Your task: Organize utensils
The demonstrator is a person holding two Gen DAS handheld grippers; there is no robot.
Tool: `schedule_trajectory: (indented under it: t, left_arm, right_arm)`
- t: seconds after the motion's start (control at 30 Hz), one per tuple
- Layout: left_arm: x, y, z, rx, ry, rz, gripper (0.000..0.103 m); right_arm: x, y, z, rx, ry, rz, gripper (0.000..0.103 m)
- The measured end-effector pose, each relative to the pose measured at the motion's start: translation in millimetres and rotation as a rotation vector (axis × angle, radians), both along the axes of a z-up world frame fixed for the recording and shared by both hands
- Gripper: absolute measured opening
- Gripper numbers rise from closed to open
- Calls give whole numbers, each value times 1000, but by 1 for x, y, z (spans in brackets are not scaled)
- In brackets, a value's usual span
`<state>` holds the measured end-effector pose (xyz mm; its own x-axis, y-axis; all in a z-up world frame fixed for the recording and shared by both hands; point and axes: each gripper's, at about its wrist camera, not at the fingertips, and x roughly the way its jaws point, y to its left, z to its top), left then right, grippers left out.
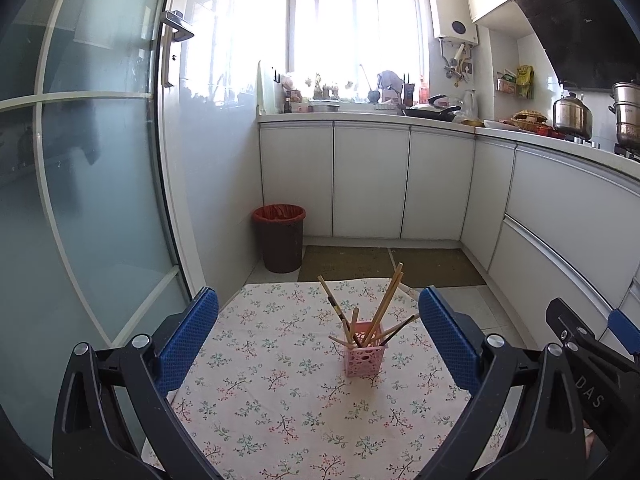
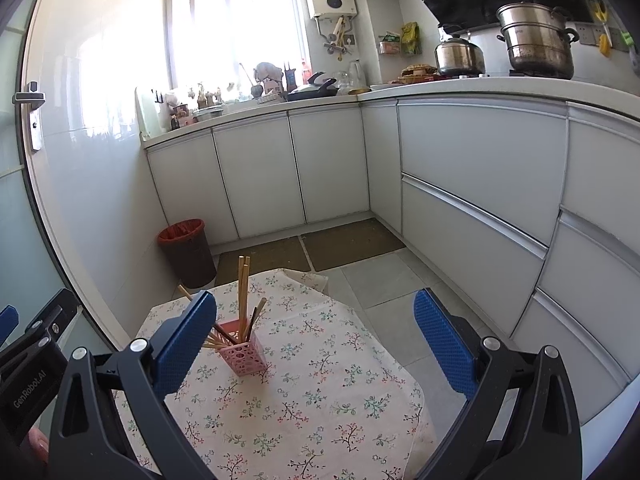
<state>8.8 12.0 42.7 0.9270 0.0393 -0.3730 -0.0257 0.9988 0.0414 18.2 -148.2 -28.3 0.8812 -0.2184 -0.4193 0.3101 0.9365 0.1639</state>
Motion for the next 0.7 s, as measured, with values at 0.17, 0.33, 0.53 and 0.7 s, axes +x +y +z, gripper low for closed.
schedule_trajectory:
  t: [0.17, 0.33, 0.53, 0.7]
  left_arm:
    - [-5, -2, 1, 23, -39, -2, 94]
    - [-6, -3, 2, 22, -52, -25, 85]
    - [-6, 1, 6, 6, -48, -7, 96]
    - [-3, 5, 6, -20, -24, 7, 96]
  right_arm:
    - [1, -1, -1, 6, 7, 1, 96]
    - [1, -3, -1, 12, 8, -4, 96]
    - [2, -5, 0, 17, 8, -5, 96]
    - [2, -4, 0, 17, 7, -5, 96]
